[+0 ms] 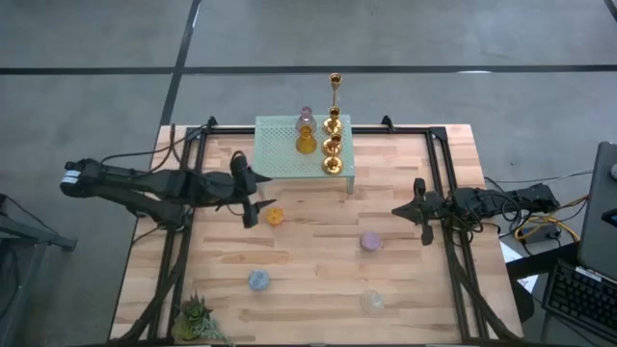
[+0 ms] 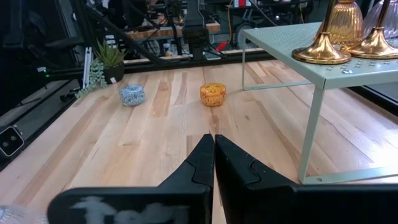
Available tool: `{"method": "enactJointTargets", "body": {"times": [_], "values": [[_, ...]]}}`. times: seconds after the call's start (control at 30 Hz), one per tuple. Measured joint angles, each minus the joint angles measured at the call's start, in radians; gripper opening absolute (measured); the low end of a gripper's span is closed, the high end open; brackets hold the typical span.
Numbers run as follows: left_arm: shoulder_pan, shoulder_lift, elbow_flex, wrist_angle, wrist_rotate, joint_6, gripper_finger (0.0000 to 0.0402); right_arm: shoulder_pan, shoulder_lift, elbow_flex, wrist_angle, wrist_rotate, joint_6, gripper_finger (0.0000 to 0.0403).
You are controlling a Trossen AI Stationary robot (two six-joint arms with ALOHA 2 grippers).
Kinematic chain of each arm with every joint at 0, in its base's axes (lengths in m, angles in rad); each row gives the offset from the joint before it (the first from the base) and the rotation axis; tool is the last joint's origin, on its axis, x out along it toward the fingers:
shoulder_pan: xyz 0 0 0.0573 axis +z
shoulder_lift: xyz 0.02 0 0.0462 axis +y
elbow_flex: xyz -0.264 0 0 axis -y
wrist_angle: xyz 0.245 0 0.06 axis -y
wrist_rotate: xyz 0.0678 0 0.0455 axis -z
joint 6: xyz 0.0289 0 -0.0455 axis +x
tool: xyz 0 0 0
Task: Pick & Place candle stick holders
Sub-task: Put the blue patterned scented candle on the shelf
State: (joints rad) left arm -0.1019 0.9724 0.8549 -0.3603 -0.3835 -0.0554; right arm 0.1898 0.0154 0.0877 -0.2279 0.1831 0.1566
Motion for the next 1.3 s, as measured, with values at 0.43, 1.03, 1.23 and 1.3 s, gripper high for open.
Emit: {"method": "enactJointTargets", "body": {"times": [0.43,1.03,1.23,1.3], "values": [[-0.037,-0.075,-0.22,0.107,0.144,-0.129,0.0286,0.0,0.0,0.0,0.0,0.0,0.0,0.0008],[-0.133,0.009,-0.321,0.368,0.206,-0.178,0.0279,0.0,0.0,0.0,0.0,0.0,0.0,0.0008],[-0.185,0.023,-0.321,0.3,0.25,-0.267,0.0278,0.0,0.0,0.0,0.0,0.0,0.0,0.0008],[-0.246,0.03,-0.316,0.302,0.27,-0.301,0.0278,0.0,0.0,0.0,0.0,0.0,0.0,0.0008]]}}
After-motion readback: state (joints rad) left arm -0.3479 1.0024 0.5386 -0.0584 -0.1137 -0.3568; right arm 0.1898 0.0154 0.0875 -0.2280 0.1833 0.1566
